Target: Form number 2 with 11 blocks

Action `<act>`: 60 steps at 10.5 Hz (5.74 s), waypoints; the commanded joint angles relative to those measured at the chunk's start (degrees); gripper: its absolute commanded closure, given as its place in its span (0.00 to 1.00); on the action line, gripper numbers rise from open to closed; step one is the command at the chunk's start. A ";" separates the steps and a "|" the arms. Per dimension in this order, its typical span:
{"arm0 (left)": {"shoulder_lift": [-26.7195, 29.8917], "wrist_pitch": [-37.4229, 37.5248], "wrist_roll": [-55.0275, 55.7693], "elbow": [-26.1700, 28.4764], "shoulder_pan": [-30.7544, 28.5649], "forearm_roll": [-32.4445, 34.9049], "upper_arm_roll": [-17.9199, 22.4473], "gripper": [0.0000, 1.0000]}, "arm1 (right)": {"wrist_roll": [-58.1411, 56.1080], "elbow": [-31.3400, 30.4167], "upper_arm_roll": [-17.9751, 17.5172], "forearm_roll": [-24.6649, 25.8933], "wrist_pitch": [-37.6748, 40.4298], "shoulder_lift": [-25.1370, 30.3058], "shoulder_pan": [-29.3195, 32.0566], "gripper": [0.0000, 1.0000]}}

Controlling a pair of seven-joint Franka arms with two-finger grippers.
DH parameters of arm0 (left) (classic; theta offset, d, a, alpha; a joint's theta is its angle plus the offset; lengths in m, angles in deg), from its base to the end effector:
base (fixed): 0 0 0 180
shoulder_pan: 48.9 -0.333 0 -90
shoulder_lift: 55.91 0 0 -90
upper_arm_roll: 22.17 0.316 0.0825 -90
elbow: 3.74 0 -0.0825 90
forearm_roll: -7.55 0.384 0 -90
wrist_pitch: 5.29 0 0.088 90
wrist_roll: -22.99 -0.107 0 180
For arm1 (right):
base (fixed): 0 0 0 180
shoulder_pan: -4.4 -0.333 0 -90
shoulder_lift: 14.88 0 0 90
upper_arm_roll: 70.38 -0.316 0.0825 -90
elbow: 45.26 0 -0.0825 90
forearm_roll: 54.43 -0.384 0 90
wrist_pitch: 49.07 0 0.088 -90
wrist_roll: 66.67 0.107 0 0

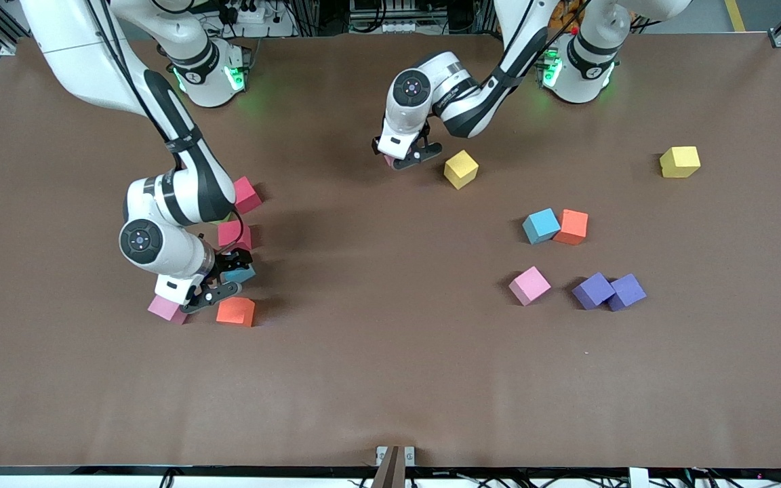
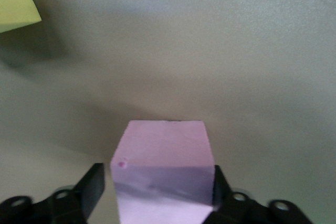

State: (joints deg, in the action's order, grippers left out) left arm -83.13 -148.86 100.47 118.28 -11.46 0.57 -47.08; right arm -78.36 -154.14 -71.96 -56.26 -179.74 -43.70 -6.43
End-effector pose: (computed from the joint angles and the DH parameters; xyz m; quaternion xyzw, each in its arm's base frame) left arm 0.2627 -0.5041 0.1975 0.9708 0.1978 -0.1347 0.0152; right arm 0.6039 0.1330 0.2248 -0.9785 -0.1962 0.0614 0.0178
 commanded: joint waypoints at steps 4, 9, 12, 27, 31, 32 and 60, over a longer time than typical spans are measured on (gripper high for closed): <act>0.32 -0.14 -6.72 -0.46 1.67 1.45 0.04 0.45 | 0.35 -0.72 -0.10 0.25 0.94 0.79 0.28 0.00; -0.20 4.52 -15.35 -2.57 3.69 0.92 0.04 0.44 | -0.17 -5.54 -0.10 -1.43 -5.37 1.66 0.11 0.00; -1.08 4.52 -15.35 -3.45 4.31 0.57 0.22 0.43 | -0.26 -9.76 -0.01 -1.43 -10.99 5.70 -0.60 0.00; 2.50 10.02 -16.84 -5.55 6.95 0.57 5.22 0.00 | 1.14 -22.43 -0.10 -1.43 -30.61 8.79 -1.21 0.48; 7.87 17.69 -21.83 -6.18 2.30 1.19 5.75 0.00 | 0.97 -20.95 -0.10 -1.43 -29.91 8.79 -2.87 0.74; 8.49 18.14 -22.81 -5.40 0.02 1.79 5.93 0.00 | 1.05 -19.11 -0.10 -1.43 -28.26 9.05 -4.45 0.74; 16.15 -3.38 -15.88 19.49 -14.76 -10.59 2.15 0.00 | -28.59 -37.37 -1.77 -16.28 -30.34 21.54 -50.06 0.95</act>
State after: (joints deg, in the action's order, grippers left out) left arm -66.25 -150.48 84.30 137.51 -26.45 -8.49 -44.56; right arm -110.07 -189.53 -74.69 -71.25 -208.62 -24.22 -53.23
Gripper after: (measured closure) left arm 0.000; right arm 0.476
